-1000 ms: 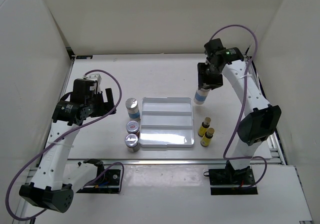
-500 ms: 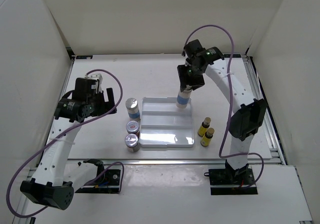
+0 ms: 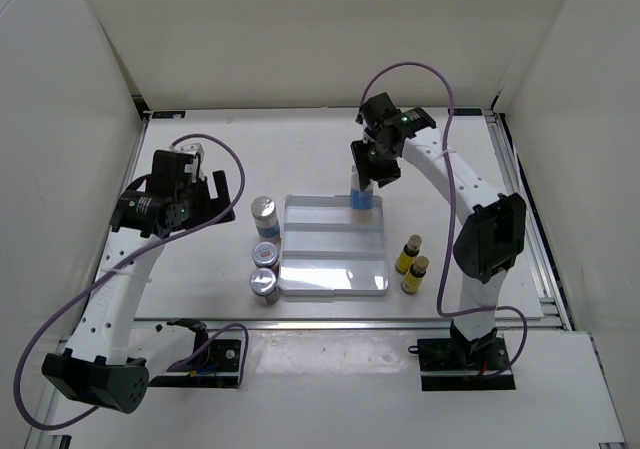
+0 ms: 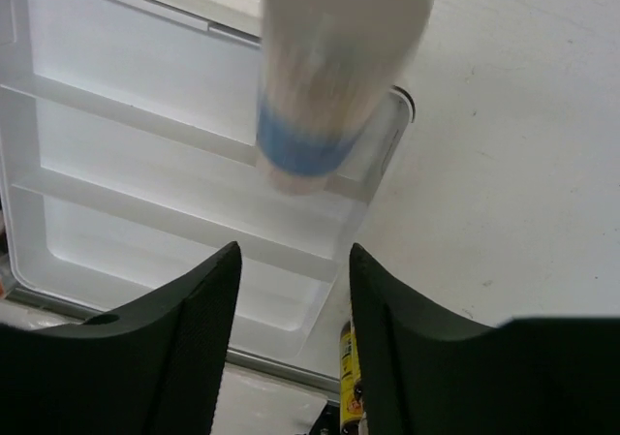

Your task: Organize the condiment bottles

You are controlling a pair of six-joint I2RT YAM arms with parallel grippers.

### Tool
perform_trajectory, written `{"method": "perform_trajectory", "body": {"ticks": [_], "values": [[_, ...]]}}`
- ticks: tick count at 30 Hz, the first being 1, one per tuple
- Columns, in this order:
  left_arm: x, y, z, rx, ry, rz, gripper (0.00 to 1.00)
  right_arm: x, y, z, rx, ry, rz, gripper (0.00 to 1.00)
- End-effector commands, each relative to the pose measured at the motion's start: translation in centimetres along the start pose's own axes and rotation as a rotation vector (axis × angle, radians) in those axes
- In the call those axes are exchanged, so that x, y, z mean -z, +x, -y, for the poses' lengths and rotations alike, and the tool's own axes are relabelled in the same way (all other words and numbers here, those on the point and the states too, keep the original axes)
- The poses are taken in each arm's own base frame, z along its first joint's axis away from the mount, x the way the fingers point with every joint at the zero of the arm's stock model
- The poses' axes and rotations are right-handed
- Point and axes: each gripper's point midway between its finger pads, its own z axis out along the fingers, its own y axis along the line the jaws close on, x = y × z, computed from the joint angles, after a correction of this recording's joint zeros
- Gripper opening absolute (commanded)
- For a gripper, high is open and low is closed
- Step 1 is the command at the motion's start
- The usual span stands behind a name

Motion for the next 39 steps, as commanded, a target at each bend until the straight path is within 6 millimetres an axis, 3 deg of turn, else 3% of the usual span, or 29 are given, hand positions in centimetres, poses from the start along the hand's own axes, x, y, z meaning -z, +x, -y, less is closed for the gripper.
{"method": "perform_trajectory", "body": {"ticks": [1, 15, 18, 21, 23, 24, 25, 27, 28, 29, 30, 31, 32, 33, 36, 39], "values": [[0.6, -1.3, 0.4, 0.061, -0.004, 0.035, 1.00, 0.3, -0.4, 0.4, 0.027, 0.014, 0.037, 0.20], [0.3, -2.1, 1.2, 0.050, 0.028, 0.025, 1.00, 0.1, -1.1, 0.4, 0.027, 0.019, 0.058, 0.20], [0.3, -2.1, 1.2, 0.050, 0.028, 0.025, 1.00, 0.7, -1.6, 0.6, 0.017, 0.037, 0.081, 0.25], [0.1, -1.7, 1.3, 0.049, 0.033, 0.013, 1.00, 1.4, -2.7, 1.4, 0.001, 0.090, 0.124, 0.44], [-0.1, -1.5, 1.2, 0.049, 0.030, 0.004, 1.00, 1.5, -3.2, 1.7, -0.012, 0.113, 0.140, 0.74], [-0.1, -1.5, 1.2, 0.049, 0.030, 0.004, 1.00, 1.3, -3.5, 1.8, -0.037, 0.123, 0.145, 1.00], [-0.1, -1.2, 1.1, 0.049, 0.030, 0.003, 1.00, 1.1, -3.9, 1.4, -0.055, 0.107, 0.147, 1.00], [-0.3, -0.9, 1.0, 0.049, 0.026, -0.007, 1.00, -0.2, -5.0, 2.7, -0.103, 0.114, 0.143, 1.00], [0.0, -0.9, 1.0, 0.049, 0.030, 0.003, 1.00, 0.3, -6.5, 3.0, -0.129, 0.111, 0.180, 1.00], [-0.2, -0.6, 0.9, 0.049, 0.026, -0.007, 1.00, 0.3, -6.7, 4.4, -0.171, 0.121, 0.158, 1.00], [0.0, -0.7, 0.9, 0.049, 0.030, 0.003, 1.00, -1.7, -7.0, 4.8, -0.198, 0.103, 0.109, 1.00], [0.0, -0.9, 1.0, 0.058, 0.033, 0.011, 1.00, -1.9, -7.5, 3.7, -0.213, -0.002, 0.084, 1.00], [0.1, -0.6, 0.9, 0.059, 0.033, 0.013, 1.00, -0.2, -9.4, 3.9, -0.225, -0.069, 0.120, 1.00], [0.1, -0.6, 0.9, 0.059, 0.033, 0.013, 1.00, -2.1, -9.5, 3.7, -0.204, -0.127, 0.080, 1.00], [0.7, -0.4, 0.8, 0.059, 0.043, 0.040, 1.00, -2.6, -11.0, 3.3, -0.196, -0.215, 0.107, 1.00], [0.5, 0.4, 0.6, 0.059, 0.044, 0.042, 1.00, -3.5, -10.7, 3.6, -0.162, -0.184, 0.102, 1.00]]}}
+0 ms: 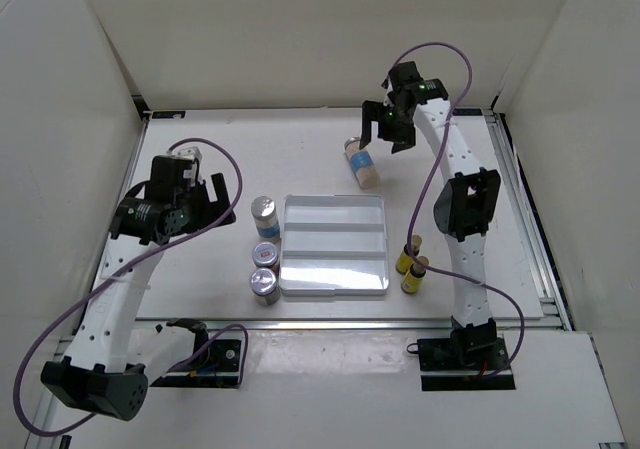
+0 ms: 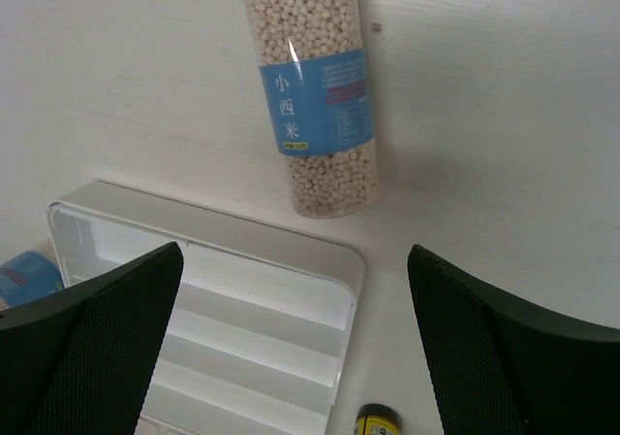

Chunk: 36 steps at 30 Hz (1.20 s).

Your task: Organize the condiment bottles

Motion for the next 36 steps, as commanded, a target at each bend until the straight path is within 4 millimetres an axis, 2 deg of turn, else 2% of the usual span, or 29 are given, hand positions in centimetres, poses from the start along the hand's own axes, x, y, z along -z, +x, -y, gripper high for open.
{"method": "perform_trajectory", "body": {"ticks": [1, 4, 5, 6, 7, 9, 10, 12, 13, 14, 16, 19, 20, 23, 24, 26, 30, 31, 32, 33, 34, 35, 36], "values": [[0.8, 0.2, 0.3, 0.007, 0.039, 0.052, 1.00, 1.1, 0.6, -2.4, 0.079, -0.070, -0.014, 1.00], [0.4, 1.0, -0.1, 0.007, 0.033, 0.035, 1.00, 0.6, 0.8, -1.9, 0.134, -0.034, -0.015, 1.00], [0.1, 1.3, -0.4, 0.007, 0.018, 0.026, 1.00, -0.4, 1.1, -1.4, 0.130, -0.018, -0.033, 1.00], [0.1, 1.4, -0.4, 0.007, 0.018, 0.026, 1.00, -0.5, 0.6, -1.1, 0.124, -0.016, -0.022, 1.00], [0.1, 1.2, -0.8, 0.007, -0.006, 0.036, 1.00, -1.7, 0.5, -0.9, 0.123, -0.015, -0.027, 1.00], [-0.5, 1.2, -1.0, 0.015, -0.024, 0.020, 1.00, -2.3, -0.4, -1.2, 0.128, -0.033, -0.004, 1.00], [-0.8, 1.0, -1.8, 0.038, -0.058, 0.017, 1.00, -2.7, -0.5, -1.3, 0.128, -0.042, -0.008, 1.00], [-1.5, 0.6, -2.3, 0.091, -0.063, -0.011, 1.00, -4.9, 0.0, -1.1, 0.123, -0.054, -0.031, 1.00], [-1.4, 0.1, -2.1, 0.103, -0.057, 0.006, 1.00, -4.8, 0.0, -1.3, 0.123, -0.067, -0.034, 1.00], [-1.7, 0.1, -2.4, 0.111, -0.069, -0.005, 1.00, -6.0, 0.4, -0.2, 0.093, -0.055, -0.056, 1.00], [-2.3, 0.1, -3.0, 0.130, -0.092, -0.025, 1.00, -7.2, 0.0, -0.1, 0.076, -0.090, -0.053, 1.00], [-2.5, -0.3, -3.0, 0.121, -0.093, -0.027, 1.00, -8.0, -1.1, 0.9, 0.053, -0.095, -0.022, 1.00], [-2.6, -0.7, -2.9, 0.110, -0.092, -0.027, 1.00, -8.3, -1.7, 0.6, 0.060, -0.114, 0.001, 1.00], [-3.0, -1.0, -3.2, 0.109, -0.106, -0.048, 1.00, -9.2, -2.1, 0.5, 0.065, -0.127, 0.018, 0.99], [-2.8, -1.5, -3.0, 0.109, -0.102, -0.034, 1.00, -9.9, -1.7, 0.7, 0.052, -0.124, 0.003, 0.99], [-3.1, -1.8, -3.0, 0.100, -0.105, -0.045, 1.00, -10.5, -1.4, 1.1, 0.049, -0.113, -0.007, 0.93], [-3.5, -2.4, -2.8, 0.100, -0.110, -0.059, 1.00, -11.4, -0.5, 3.9, -0.006, -0.021, -0.043, 0.74], [-3.6, -2.6, -2.8, 0.100, -0.109, -0.058, 1.00, -11.9, 0.3, 5.1, -0.040, 0.017, -0.070, 0.61], [-3.6, -2.6, -2.8, 0.100, -0.109, -0.058, 1.00, -12.2, 0.8, 6.6, -0.073, 0.052, -0.087, 0.54], [-3.4, -2.9, -2.7, 0.100, -0.106, -0.049, 1.00, -11.4, 0.8, 7.1, -0.109, 0.067, -0.085, 0.49], [-3.7, -2.9, -2.7, 0.100, -0.109, -0.058, 1.00, -11.2, 1.2, 8.8, -0.152, 0.095, -0.099, 0.40], [-3.7, -2.9, -2.7, 0.100, -0.109, -0.058, 1.00, -11.1, 2.6, 9.8, -0.191, 0.113, -0.144, 0.35], [-3.7, -2.9, -2.7, 0.100, -0.109, -0.058, 1.00, -11.0, 3.0, 10.8, -0.232, 0.136, -0.153, 0.32]]}}
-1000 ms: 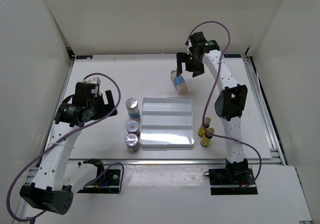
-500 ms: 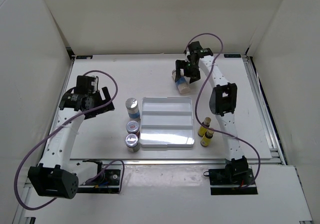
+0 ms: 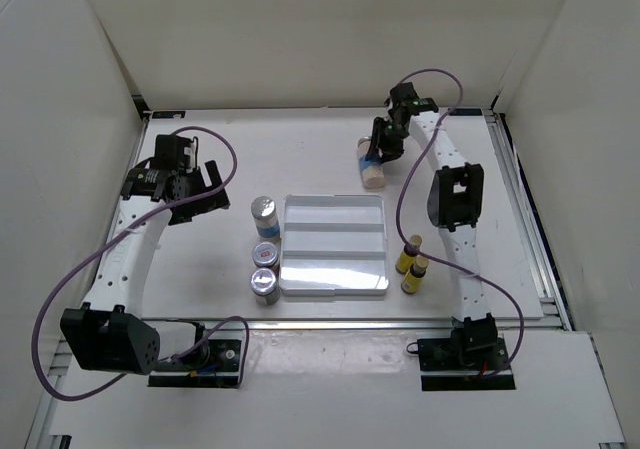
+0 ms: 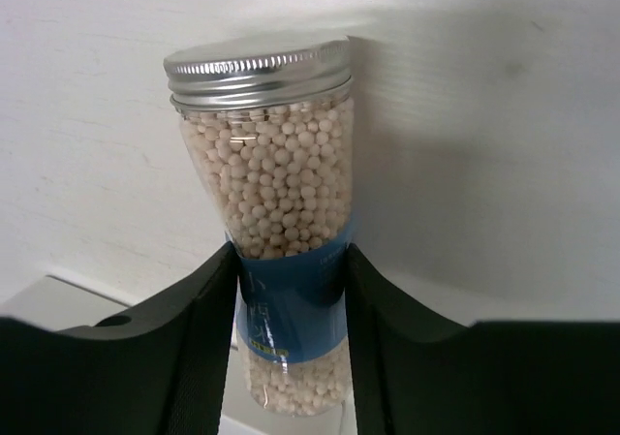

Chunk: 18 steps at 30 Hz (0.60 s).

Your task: Organize the condiment bottles

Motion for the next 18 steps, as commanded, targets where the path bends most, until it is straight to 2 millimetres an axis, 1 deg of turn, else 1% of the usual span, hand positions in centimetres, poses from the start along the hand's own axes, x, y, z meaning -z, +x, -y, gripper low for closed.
{"method": "perform_trajectory", "body": {"ticks": [1, 2, 3, 5, 7, 8, 9, 10, 12, 13, 14, 17, 18], "values": [[1.0, -1.2, 0.3, -0.002, 0.018, 0.039, 1.00, 0.7, 2.6, 8.2, -0.192, 0.192, -0.091, 0.27], [1.0, -1.2, 0.3, -0.002, 0.018, 0.039, 1.00, 1.1, 2.7, 8.7, -0.204, 0.197, -0.095, 0.25], [0.8, -0.8, 0.2, -0.002, 0.014, 0.029, 1.00, 0.9, 3.8, 9.7, -0.223, 0.219, -0.130, 0.23], [0.8, -0.8, 0.4, -0.002, 0.023, 0.026, 1.00, 2.2, 3.8, 10.8, -0.227, 0.244, -0.126, 0.22], [0.8, -0.8, 0.3, 0.014, 0.026, 0.024, 1.00, 2.7, 4.3, 11.7, -0.194, 0.290, -0.134, 0.22], [0.6, -0.5, 0.2, 0.014, 0.023, 0.016, 1.00, 3.4, 3.9, 12.3, -0.187, 0.305, -0.117, 0.22], [0.6, -0.5, 0.2, 0.014, 0.023, 0.015, 1.00, 3.4, 4.5, 12.7, -0.181, 0.324, -0.139, 0.22], [0.9, -0.6, 0.2, 0.014, 0.026, 0.024, 1.00, 4.0, 5.0, 13.6, -0.181, 0.354, -0.150, 0.22], [0.9, -0.6, 0.2, 0.014, 0.026, 0.024, 1.00, 4.6, 5.5, 13.8, -0.171, 0.377, -0.157, 0.20], [0.9, -0.6, 0.2, 0.014, 0.026, 0.024, 1.00, 5.3, 5.7, 14.1, -0.180, 0.379, -0.156, 0.20], [0.9, -0.4, 0.1, 0.015, 0.027, 0.025, 1.00, 5.2, 7.1, 14.6, -0.185, 0.400, -0.196, 0.20], [1.0, -0.1, 0.2, 0.014, 0.037, 0.021, 1.00, 6.4, 8.9, 15.0, -0.144, 0.424, -0.238, 0.20], [1.0, -0.1, 0.2, 0.014, 0.037, 0.021, 1.00, 6.9, 10.6, 15.2, -0.148, 0.438, -0.274, 0.22]]}}
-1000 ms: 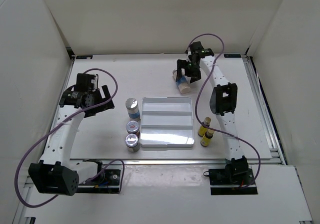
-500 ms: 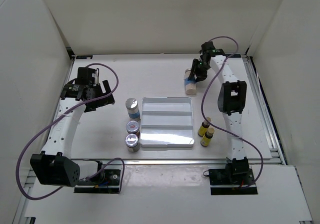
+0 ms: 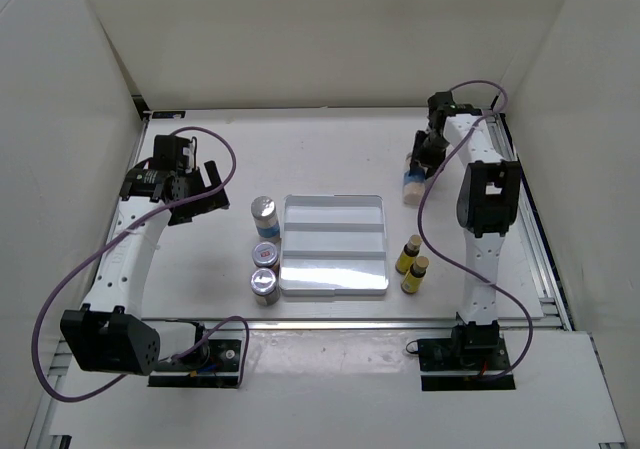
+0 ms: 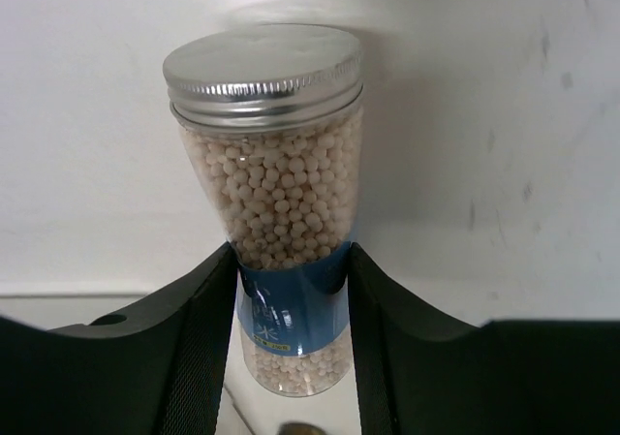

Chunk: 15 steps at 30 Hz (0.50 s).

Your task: Organize the condiment bottles

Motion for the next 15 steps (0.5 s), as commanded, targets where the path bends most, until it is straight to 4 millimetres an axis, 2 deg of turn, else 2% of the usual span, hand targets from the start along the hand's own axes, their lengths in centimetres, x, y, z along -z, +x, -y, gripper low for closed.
{"method": "perform_trajectory", "body": {"ticks": [1, 2, 5, 6, 9, 10, 11, 13, 15], "values": [[1.2, -0.1, 0.2, 0.008, 0.034, 0.032, 1.00, -0.7, 6.6, 4.9, 0.054, 0.188, -0.200, 0.23], [1.3, 0.1, 0.1, 0.008, 0.034, 0.032, 1.00, -0.6, 7.2, 5.3, 0.066, 0.199, -0.209, 0.24], [1.3, 0.5, 0.2, 0.008, 0.042, 0.027, 1.00, 0.0, 8.8, 5.5, 0.064, 0.194, -0.226, 0.46], [1.3, 0.5, 0.2, 0.008, 0.042, 0.027, 1.00, 0.8, 8.4, 5.3, 0.056, 0.190, -0.203, 0.61], [1.4, 0.7, 0.1, 0.008, 0.042, 0.029, 1.00, 1.9, 7.3, 5.7, 0.042, 0.229, -0.150, 0.80], [1.4, 0.7, 0.1, 0.008, 0.042, 0.029, 1.00, 2.3, 7.0, 5.7, 0.043, 0.237, -0.143, 0.92], [1.4, 0.5, 0.2, 0.008, 0.046, 0.037, 1.00, 2.9, 6.2, 5.6, 0.034, 0.239, -0.113, 1.00], [1.4, 0.5, 0.2, 0.008, 0.046, 0.037, 1.00, 3.9, 4.6, 5.2, 0.034, 0.236, -0.063, 1.00], [1.2, 0.8, 0.2, 0.008, 0.051, 0.025, 1.00, 3.7, 3.8, 5.1, 0.016, 0.246, -0.046, 1.00]]}}
